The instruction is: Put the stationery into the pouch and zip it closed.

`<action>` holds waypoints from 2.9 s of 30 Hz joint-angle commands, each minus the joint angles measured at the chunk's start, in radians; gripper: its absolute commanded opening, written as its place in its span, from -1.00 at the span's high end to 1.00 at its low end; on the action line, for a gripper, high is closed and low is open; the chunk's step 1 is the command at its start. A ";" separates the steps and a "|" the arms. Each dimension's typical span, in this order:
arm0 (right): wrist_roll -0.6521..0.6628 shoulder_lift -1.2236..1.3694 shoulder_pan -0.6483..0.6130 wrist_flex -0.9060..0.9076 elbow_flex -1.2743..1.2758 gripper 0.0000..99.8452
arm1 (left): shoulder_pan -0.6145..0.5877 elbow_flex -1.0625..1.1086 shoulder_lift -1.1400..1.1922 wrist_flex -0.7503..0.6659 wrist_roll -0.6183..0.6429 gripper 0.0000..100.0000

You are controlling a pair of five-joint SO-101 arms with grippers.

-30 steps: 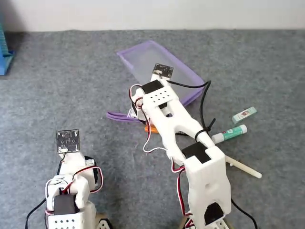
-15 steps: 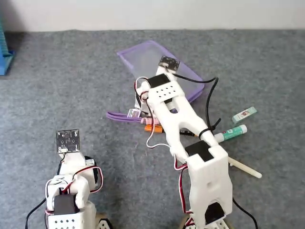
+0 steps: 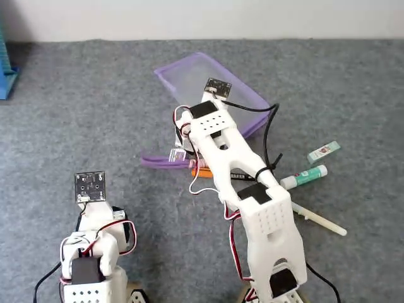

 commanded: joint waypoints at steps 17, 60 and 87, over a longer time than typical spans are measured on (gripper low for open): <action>0.091 -0.091 -0.001 0.053 -0.054 0.98 | 0.000 -0.019 -0.017 0.006 0.009 0.97; 0.055 -0.007 -0.094 0.033 -0.054 0.72 | 0.000 -0.019 -0.017 0.006 0.009 0.97; 0.249 -0.259 -0.090 0.041 -0.054 0.98 | 0.000 -0.019 -0.017 0.006 0.009 0.97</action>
